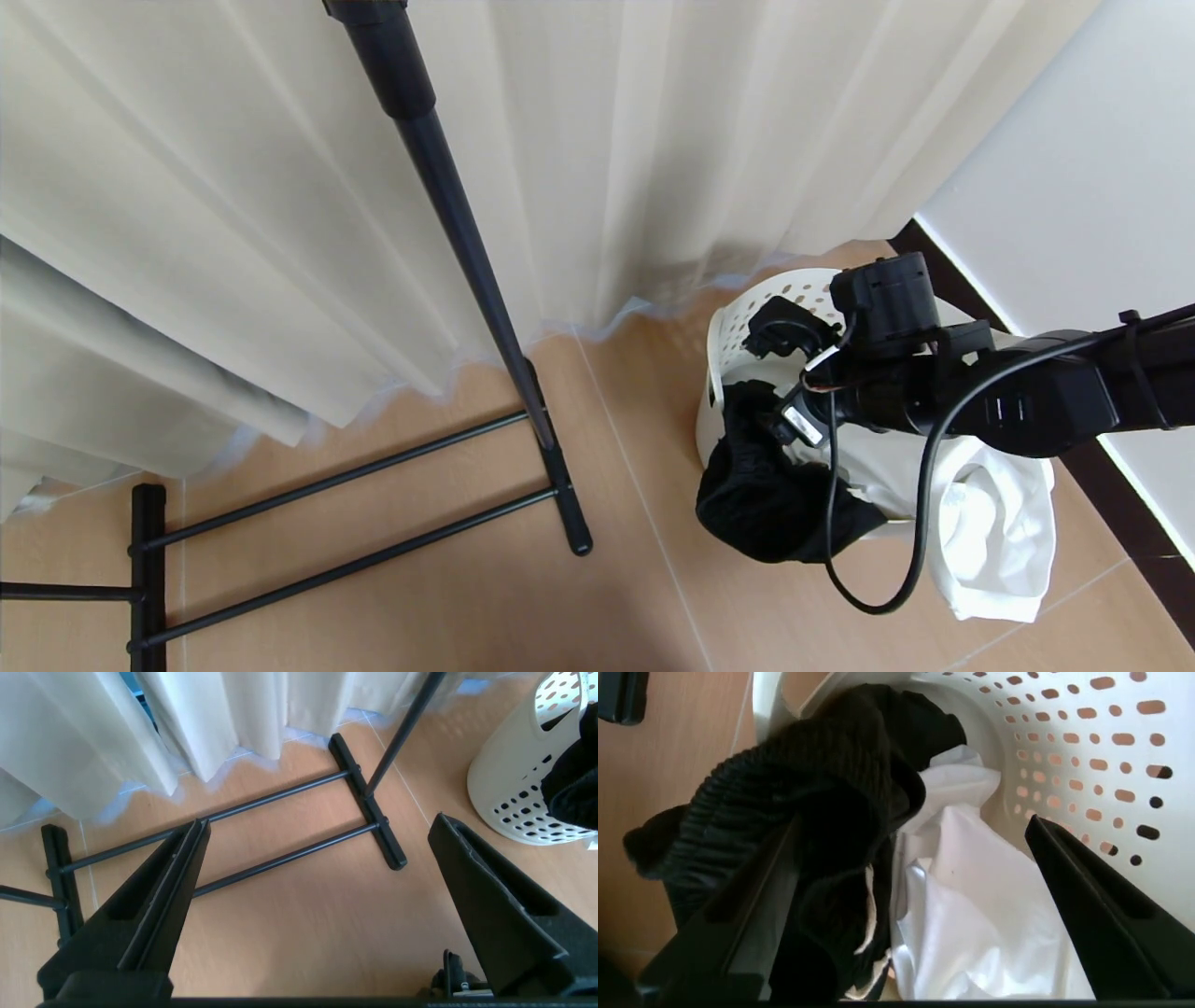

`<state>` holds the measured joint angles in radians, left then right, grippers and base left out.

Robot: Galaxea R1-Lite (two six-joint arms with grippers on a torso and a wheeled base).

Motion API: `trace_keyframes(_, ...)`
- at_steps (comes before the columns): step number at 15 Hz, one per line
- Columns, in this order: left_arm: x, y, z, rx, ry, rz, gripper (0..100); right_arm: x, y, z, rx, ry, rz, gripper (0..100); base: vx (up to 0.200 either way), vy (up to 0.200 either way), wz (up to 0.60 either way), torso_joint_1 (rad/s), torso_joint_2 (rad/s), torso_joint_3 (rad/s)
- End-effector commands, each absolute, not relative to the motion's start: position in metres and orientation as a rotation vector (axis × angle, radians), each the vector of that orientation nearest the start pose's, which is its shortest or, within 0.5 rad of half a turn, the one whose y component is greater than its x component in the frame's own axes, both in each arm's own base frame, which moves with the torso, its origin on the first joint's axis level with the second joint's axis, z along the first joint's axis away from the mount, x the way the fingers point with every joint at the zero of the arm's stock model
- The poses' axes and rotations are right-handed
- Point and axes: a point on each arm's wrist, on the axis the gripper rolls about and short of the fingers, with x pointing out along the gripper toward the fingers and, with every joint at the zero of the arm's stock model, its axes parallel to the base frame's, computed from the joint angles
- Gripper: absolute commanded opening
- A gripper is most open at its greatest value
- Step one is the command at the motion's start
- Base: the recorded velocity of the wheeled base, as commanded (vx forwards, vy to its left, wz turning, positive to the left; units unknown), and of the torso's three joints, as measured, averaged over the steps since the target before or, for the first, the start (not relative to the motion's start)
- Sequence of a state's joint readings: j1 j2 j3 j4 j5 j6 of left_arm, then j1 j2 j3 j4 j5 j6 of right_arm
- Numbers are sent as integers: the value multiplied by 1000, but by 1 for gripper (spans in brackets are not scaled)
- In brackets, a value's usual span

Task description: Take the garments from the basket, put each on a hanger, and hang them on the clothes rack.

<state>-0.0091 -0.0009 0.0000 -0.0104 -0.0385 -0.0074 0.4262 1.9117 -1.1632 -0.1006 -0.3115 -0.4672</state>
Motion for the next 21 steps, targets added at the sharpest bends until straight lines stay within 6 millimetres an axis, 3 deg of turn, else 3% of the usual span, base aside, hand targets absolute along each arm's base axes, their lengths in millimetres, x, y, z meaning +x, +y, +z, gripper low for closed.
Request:
trace_keyframes(1,-23,-1,77,-8,-11,-48,100,340,146,148,-690,590,255,100,0,0,0,0,0,0)
trace_keyframes(9,-23,-1,77,-8,-11,-48,100,365,150,139,-683,590,238,100,0,0,0,0,0,0)
trace_keyframes(10,-23,-1,77,-7,-12,-48,100,365,150,139,-683,590,239,0,0,0,0,0,0,0)
trace_keyframes(16,-23,-1,77,-8,-11,-48,100,357,148,144,-645,585,229,0,0,0,0,0,0,0)
trace_keyframes(19,-23,-1,77,-7,-12,-48,100,308,134,178,-519,515,207,0,0,0,0,0,0,0)
trace_keyframes(21,-23,-1,77,-8,-11,-48,100,254,120,208,-423,419,216,0,0,0,0,0,0,0)
